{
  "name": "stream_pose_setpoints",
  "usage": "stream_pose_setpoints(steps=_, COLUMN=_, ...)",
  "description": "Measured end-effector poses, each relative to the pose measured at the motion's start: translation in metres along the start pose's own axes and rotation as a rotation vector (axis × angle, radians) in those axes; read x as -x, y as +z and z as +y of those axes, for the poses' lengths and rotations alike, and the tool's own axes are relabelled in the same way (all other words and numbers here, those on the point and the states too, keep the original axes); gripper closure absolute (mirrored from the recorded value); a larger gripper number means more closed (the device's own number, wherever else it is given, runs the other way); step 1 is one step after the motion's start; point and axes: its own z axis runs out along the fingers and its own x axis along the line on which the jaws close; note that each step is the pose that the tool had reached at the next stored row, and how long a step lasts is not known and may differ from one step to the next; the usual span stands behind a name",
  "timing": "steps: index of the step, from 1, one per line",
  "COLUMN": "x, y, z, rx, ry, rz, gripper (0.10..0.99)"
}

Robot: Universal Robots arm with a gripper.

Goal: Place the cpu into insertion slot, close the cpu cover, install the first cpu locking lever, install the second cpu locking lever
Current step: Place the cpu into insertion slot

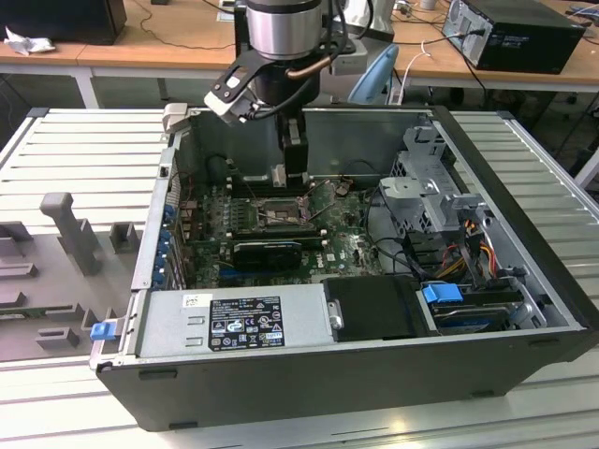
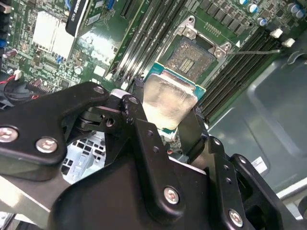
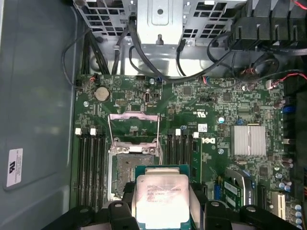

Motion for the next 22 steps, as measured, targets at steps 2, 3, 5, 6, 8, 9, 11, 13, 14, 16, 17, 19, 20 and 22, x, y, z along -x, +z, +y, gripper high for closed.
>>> stream_pose_setpoints(steps=2, x=0.0000, y=0.0057, z=-0.0019, rx=0.000, ry=0.000, rz=0.0000, gripper=0.557)
stream_pose_setpoints(steps=3, x=0.0000, y=0.0078, z=-0.0025, rx=0.000, ry=0.000, rz=0.0000, gripper=0.557)
stream_pose_setpoints(steps=5, x=0.0000, y=0.0126, z=-0.0036, rx=0.000, ry=0.000, rz=0.0000, gripper=0.557)
stream_pose_setpoints(steps=6, x=0.0000, y=0.0144, z=-0.0040, rx=0.000, ry=0.000, rz=-0.0001, gripper=0.557)
stream_pose_setpoints(steps=8, x=0.0000, y=0.0175, z=-0.0046, rx=0.000, ry=0.000, rz=0.0000, gripper=0.557)
stream_pose_setpoints(steps=9, x=0.0000, y=0.0185, z=-0.0047, rx=0.000, ry=0.000, rz=0.0000, gripper=0.557)
stream_pose_setpoints(steps=11, x=0.0000, y=0.0202, z=-0.0049, rx=0.000, ry=0.000, rz=0.0000, gripper=0.557)
stream_pose_setpoints(steps=13, x=0.0000, y=0.0244, z=-0.0055, rx=0.000, ry=0.000, rz=0.0000, gripper=0.557)
stream_pose_setpoints(steps=14, x=0.0000, y=0.0262, z=-0.0057, rx=0.000, ry=0.000, rz=0.0000, gripper=0.557)
stream_pose_setpoints(steps=16, x=0.0001, y=0.0305, z=-0.0062, rx=0.000, ry=0.000, rz=0.0000, gripper=0.557)
stream_pose_setpoints(steps=17, x=0.0001, y=0.0328, z=-0.0066, rx=0.000, ry=0.000, rz=-0.0003, gripper=0.557)
stream_pose_setpoints(steps=19, x=0.0001, y=0.0356, z=-0.0072, rx=0.000, ry=0.000, rz=-0.0005, gripper=0.557)
stream_pose_setpoints(steps=20, x=0.0001, y=0.0365, z=-0.0073, rx=0.000, ry=0.000, rz=-0.0004, gripper=0.557)
stream_pose_setpoints(steps=22, x=-0.0002, y=0.0389, z=-0.0075, rx=0.000, ry=0.000, rz=-0.0005, gripper=0.557)
